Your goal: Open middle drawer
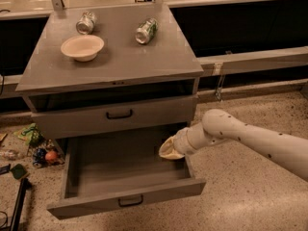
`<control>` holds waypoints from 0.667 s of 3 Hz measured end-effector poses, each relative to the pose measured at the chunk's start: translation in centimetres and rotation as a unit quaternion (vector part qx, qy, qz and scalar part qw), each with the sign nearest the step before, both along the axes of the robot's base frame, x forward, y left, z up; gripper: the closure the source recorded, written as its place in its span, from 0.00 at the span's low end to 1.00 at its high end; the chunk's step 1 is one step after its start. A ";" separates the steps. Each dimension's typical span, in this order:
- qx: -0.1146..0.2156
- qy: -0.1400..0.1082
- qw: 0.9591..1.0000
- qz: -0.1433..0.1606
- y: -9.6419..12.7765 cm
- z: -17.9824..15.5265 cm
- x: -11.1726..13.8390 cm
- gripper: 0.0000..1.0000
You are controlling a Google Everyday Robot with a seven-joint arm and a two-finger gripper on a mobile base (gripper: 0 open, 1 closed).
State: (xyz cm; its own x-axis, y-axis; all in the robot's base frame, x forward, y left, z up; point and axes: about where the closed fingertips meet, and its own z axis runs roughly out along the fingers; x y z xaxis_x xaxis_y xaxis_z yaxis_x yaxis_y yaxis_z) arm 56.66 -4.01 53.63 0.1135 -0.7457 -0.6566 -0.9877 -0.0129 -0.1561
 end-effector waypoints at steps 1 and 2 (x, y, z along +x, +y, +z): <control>0.029 0.010 0.999 -0.039 -3.3 3.6 -1.5 1.00; 0.032 0.012 0.998 -0.046 -3.9 3.7 -1.7 0.85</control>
Offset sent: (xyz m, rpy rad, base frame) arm -0.0136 -0.0307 0.0333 0.0549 0.0192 -0.0734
